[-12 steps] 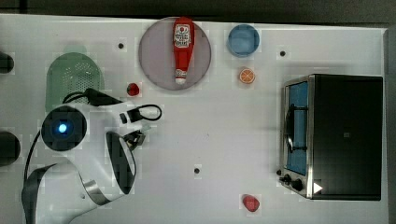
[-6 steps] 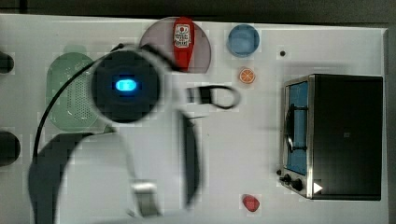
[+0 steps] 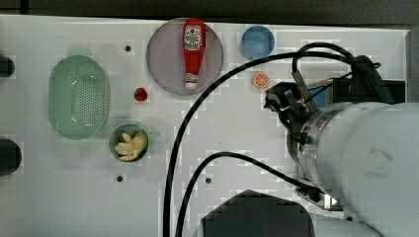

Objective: Pick Banana and place it in mug.

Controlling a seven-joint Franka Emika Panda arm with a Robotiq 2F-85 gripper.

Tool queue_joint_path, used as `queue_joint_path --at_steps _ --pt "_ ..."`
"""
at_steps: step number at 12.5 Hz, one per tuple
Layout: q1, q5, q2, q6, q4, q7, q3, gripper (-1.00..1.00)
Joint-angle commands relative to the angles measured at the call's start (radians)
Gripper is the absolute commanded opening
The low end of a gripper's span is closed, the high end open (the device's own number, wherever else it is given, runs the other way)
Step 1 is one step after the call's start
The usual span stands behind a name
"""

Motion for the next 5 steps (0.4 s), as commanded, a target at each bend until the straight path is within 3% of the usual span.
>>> queue_joint_path --at_steps 1,5 --pt "0.052 0.001 0.063 0.003 -0.027 0.037 0.088 1.00" --pt "0.052 0.001 0.073 0.004 -0.031 0.037 0.088 1.00"
